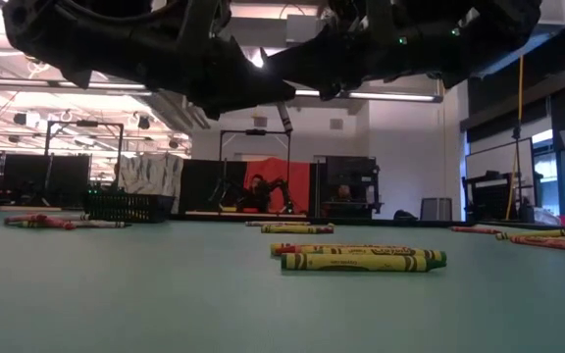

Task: Sort crayons
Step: Put the black crayon into the red bin

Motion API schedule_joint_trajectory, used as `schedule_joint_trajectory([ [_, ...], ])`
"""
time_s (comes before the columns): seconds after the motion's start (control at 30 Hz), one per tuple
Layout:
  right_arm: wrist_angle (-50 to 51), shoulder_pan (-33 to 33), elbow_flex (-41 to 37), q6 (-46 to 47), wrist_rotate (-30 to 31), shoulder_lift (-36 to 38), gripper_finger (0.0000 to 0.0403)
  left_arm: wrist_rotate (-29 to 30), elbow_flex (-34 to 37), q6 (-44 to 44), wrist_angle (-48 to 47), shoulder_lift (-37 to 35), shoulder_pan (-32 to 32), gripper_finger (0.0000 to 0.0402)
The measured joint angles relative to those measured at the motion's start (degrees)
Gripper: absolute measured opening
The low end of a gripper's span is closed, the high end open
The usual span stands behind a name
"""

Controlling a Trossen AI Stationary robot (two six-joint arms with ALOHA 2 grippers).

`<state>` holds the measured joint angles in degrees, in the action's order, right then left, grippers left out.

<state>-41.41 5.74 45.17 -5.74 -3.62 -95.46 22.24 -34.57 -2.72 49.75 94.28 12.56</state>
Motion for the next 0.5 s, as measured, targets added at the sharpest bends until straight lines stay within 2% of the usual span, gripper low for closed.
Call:
schedule_joint_trajectory([
  [0.13, 3.54, 0.76, -0.02, 1.69, -0.19, 1.5, 0.0088, -0.14, -0.02, -0.1, -2.27, -0.32, 0.02, 0.0012],
  [0.3, 15.11, 1.38, 0.05, 3.48, -5.92, 4.24, 0.0166, 1.04, 0.0, -0.05, -10.13, -2.41, 1.04, 0.0008],
  [0.4, 18.55, 3.59, 0.0, 2.12, -6.03, 4.3, 0.019, 1.09, -0.03, -0.17, -16.98, -4.53, 2.57, 0.0007],
  [0.5, 19.77, 5.86, 0.0, -0.08, -6.05, 4.52, 0.0197, 1.12, -2.0, -1.46, -27.45, -7.57, 4.45, 0.0007],
])
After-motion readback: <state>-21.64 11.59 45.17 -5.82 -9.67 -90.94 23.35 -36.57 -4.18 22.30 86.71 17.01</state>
